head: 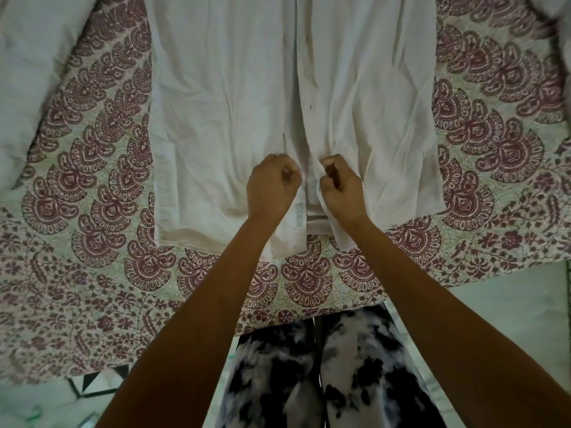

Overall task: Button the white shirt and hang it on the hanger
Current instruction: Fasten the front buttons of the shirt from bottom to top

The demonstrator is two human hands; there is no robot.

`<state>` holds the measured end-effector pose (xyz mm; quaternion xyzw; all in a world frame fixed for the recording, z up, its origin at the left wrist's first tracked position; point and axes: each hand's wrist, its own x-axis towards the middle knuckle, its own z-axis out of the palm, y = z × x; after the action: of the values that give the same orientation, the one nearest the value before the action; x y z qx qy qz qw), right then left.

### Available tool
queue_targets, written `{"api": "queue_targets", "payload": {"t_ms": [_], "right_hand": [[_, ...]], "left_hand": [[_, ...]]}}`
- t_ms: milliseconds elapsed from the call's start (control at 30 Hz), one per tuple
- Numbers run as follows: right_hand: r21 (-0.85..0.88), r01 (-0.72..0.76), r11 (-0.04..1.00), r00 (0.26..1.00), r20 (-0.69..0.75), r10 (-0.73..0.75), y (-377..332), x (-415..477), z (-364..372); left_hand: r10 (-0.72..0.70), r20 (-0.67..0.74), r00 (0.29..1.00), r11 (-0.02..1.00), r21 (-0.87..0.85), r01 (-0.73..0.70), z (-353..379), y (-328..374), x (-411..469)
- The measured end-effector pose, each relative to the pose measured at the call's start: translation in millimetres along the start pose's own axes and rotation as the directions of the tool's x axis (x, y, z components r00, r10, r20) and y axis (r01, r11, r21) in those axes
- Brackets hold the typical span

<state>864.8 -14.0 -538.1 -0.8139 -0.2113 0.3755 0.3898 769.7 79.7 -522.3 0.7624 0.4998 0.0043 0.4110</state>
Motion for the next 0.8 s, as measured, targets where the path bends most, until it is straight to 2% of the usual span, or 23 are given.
{"api": "queue_targets", "payload": {"t_ms": [100,300,600,800], "right_hand": [[0.117,-0.063,0.991,0.998,0.036,0.059,3,-2,6],[0.257,-0.107,0.960,0.991,0.103,0.082,1,-9,5],[0.376,-0.249,0.893,0.968,0.074,0.239,-1,-5,4],[0.382,-0.236,0.894,0.972,0.069,0.227,-1,-9,3]], "left_hand": [[-0.076,0.038,0.996,0.985,-0.153,0.081,2,12,-3],[-0.255,0.050,0.966,0.910,-0.324,0.257,8,20,-8],[-0.302,0.093,0.949,0.874,-0.370,0.315,7,15,-6],[-0.288,0.097,0.953,0.859,-0.413,0.302,6,16,-8]]}}
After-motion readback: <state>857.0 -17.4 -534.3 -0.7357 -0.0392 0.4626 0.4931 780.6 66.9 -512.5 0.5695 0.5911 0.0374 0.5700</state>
